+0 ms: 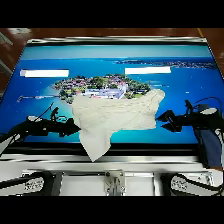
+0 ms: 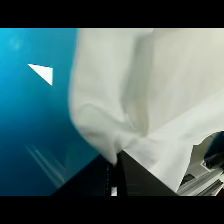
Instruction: Fold the shirts.
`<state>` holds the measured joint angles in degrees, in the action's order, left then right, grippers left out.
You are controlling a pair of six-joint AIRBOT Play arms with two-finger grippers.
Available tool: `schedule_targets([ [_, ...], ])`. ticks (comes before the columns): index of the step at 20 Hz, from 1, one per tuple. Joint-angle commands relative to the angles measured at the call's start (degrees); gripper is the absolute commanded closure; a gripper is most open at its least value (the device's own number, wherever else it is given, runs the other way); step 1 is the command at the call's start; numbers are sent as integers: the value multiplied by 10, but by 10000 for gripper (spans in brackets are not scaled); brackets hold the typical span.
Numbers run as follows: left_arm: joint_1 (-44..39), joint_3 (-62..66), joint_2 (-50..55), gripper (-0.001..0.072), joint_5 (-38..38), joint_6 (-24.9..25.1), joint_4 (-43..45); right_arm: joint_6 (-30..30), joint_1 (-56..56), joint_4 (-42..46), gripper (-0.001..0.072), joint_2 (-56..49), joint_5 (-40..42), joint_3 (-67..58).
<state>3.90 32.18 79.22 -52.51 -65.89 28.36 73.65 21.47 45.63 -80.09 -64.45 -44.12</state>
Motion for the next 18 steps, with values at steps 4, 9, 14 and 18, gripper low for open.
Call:
schedule_targets([
  [4, -6, 51, -38, 667, -7, 23, -14, 14, -98, -11, 224, -63, 62, 0],
  [9, -6, 162, -123, 669, -6, 24, 29, -61, -105, -61, 648, -5, 24, -51],
  [14, -3, 441, -273, 669, -4, 24, 68, -88, -51, -41, 648, 209, -129, -283],
  [18, 23, 660, -354, 668, 5, 20, 116, -67, -4, -9, 648, 357, -115, -500],
])
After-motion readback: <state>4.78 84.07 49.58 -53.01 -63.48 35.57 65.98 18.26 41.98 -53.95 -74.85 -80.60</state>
